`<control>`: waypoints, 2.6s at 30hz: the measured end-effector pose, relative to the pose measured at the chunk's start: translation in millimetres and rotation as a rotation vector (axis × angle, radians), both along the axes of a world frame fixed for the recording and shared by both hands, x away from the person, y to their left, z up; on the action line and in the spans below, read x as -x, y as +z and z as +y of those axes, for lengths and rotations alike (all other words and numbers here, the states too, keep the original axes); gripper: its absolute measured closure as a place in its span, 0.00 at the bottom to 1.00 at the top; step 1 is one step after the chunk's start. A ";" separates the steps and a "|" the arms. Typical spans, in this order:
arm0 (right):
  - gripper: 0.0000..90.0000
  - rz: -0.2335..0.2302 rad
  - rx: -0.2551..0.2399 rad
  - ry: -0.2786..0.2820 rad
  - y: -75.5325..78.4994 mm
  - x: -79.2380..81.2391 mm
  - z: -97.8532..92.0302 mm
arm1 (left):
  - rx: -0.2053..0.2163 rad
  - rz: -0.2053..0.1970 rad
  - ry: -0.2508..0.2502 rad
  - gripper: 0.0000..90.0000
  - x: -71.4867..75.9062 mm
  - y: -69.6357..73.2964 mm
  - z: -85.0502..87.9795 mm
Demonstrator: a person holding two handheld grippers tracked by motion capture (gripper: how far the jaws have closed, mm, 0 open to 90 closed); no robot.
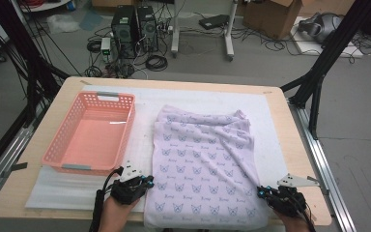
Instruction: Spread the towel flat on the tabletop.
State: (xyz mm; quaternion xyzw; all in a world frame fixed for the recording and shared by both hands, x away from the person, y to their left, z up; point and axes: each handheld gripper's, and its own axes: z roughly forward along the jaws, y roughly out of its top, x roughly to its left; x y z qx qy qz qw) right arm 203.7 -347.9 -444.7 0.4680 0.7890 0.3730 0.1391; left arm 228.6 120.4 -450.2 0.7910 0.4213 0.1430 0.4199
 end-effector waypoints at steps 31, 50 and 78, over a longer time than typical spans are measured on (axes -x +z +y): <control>0.69 -0.069 0.043 -0.034 12.1 -18.0 14.6 | 0.076 0.019 0.028 0.54 -20.6 0.2 8.7; 0.75 -0.115 -0.019 -0.085 13.7 -12.7 -5.5 | 0.111 -0.006 -0.004 0.61 0.5 2.8 20.0; 0.98 -0.023 0.031 0.080 5.1 37.3 0.8 | 0.058 0.033 -0.100 0.97 43.9 5.1 16.6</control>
